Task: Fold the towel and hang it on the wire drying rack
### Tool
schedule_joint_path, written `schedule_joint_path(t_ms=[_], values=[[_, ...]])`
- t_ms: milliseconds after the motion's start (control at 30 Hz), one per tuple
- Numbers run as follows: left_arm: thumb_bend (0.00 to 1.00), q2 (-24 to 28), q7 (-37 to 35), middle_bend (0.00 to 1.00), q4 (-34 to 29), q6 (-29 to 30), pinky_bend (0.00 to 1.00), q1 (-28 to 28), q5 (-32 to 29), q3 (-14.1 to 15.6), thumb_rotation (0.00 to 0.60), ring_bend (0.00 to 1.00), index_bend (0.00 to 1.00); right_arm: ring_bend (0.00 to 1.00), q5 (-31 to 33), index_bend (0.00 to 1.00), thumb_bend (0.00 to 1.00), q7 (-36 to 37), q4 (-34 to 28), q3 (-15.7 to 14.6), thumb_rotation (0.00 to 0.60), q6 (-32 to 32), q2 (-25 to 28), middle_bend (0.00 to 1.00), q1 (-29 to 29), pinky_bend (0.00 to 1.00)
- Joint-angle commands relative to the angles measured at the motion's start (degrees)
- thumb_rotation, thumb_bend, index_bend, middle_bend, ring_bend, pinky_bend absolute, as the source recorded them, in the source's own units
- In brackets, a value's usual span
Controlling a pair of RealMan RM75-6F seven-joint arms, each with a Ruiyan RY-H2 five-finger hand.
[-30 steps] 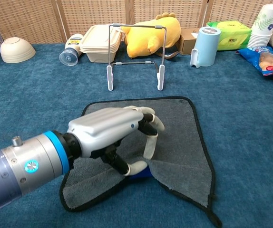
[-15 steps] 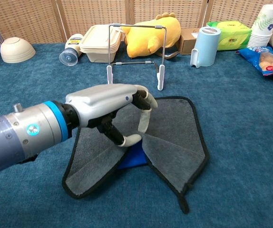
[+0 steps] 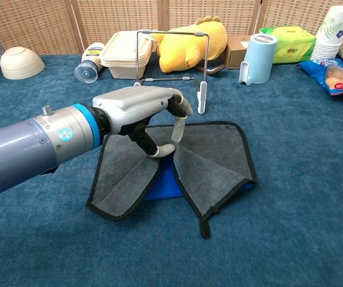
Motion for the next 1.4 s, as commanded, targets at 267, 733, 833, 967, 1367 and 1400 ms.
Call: schedule_joint_path(t_ms=[267, 733, 833, 967, 1367, 1400], values=[[0.54, -3.2, -1.09, 0.2, 7.12, -1.33, 0.0, -3.3, -0.78, -1.1, 0.6, 0.0, 0.59, 0.0, 0.45, 0.12, 0.35, 0.11, 0.09, 0.08, 0.6, -0.12, 0.02, 0.05, -0.09, 0.0], [0.53, -6.32, -2.4, 0.19, 13.41, -1.94, 0.0, -6.43, -0.5, -2.18, 0.6, 0.0, 0.58, 0.0, 0.99, 0.12, 0.35, -0.08, -0.06, 0.16, 0.6, 0.16, 0.16, 0.05, -0.44, 0.0], [0.53, -7.04, -2.47, 0.19, 14.86, -2.13, 0.0, -6.92, -0.72, -2.1, 0.6, 0.0, 0.58, 0.0, 1.03, 0.12, 0.35, -0.11, -0.16, 0.18, 0.6, 0.32, 0.24, 0.05, -0.56, 0.0], [0.53, -7.48, -2.66, 0.19, 16.04, -2.16, 0.0, -7.07, -1.0, -1.87, 0.6, 0.0, 0.58, 0.0, 1.1, 0.12, 0.35, -0.18, -0.25, 0.2, 0.6, 0.33, 0.33, 0.05, -0.61, 0.0], [0.51, -8.23, -3.06, 0.18, 18.35, -2.45, 0.0, -7.66, -1.8, -1.76, 0.6, 0.0, 0.54, 0.0, 1.06, 0.12, 0.35, -0.33, -0.45, 0.2, 0.6, 0.32, 0.27, 0.05, -0.65, 0.0], [0.51, -8.27, -3.04, 0.17, 18.41, -2.43, 0.0, -7.69, -1.8, -1.72, 0.6, 0.0, 0.53, 0.0, 1.06, 0.12, 0.35, -0.33, -0.48, 0.19, 0.6, 0.35, 0.28, 0.05, -0.67, 0.0]])
